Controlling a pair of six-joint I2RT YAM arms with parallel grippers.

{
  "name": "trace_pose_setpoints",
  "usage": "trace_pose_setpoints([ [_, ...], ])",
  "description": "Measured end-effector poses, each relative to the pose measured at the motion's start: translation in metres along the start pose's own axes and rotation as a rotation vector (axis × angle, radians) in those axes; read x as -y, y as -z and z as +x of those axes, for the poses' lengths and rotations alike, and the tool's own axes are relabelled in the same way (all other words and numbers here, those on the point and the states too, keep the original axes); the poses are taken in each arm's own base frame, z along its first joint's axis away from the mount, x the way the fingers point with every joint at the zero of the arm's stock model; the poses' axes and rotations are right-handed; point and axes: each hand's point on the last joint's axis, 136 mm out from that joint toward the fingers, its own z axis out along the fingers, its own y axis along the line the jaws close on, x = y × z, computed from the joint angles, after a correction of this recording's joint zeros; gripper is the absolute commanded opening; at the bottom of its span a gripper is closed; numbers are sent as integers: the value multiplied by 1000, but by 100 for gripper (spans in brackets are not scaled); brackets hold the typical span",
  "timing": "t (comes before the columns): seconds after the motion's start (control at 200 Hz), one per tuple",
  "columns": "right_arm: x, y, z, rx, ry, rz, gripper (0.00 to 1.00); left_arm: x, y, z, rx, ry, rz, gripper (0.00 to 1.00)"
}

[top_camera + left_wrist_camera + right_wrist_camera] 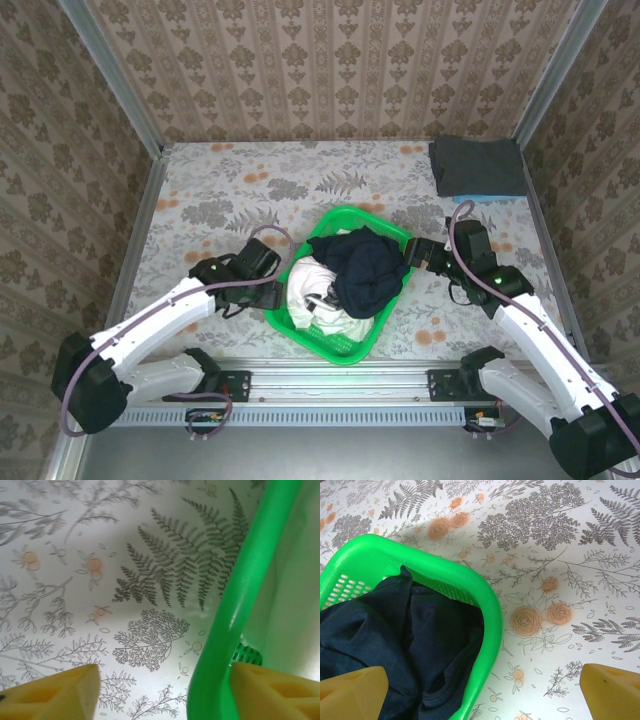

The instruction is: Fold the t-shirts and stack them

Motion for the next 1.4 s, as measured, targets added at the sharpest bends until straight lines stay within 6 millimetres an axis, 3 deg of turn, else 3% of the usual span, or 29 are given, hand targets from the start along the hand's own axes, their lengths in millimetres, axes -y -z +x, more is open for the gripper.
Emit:
trace_pose_setpoints([
  [0.06, -1, 0, -1, 4, 0, -2, 100, 2, -1, -4, 0, -1, 25, 47],
  [0.27, 0, -6, 0, 4, 1, -3, 100, 17, -23, -13, -54, -21, 77, 46],
  [0.4, 0, -12, 2, -8, 1, 4, 100, 16, -31, -11, -85, -25, 76, 26],
  [0.585, 0, -18, 3, -9, 1, 3, 100, 5, -25, -17, -73, -23, 75, 12],
  [0.705, 1, -19, 3, -7, 3, 4, 100, -33, -14, -31, -9, 63, -10, 3],
  [0.96, 3, -30, 2, -9, -9, 1, 100, -143, 16, -61, 184, 371, -181, 4],
  [1.175, 1, -53, 5, -92, -1, 6, 100, -213, -5, -84, 145, 472, -251, 3],
  [1.225, -2, -55, 2, -99, 2, 2, 100, -222, -11, -94, 138, 464, -241, 6],
  [1.285, -6, -58, -4, -101, 6, -6, 100, -233, -18, -110, 137, 444, -229, 17],
  [1.365, -11, -61, -14, -95, 14, -10, 100, -245, -24, -128, 133, 425, -220, 52],
  [1.4, -12, -62, -18, -92, 16, -10, 100, -250, -25, -135, 130, 418, -221, 63],
])
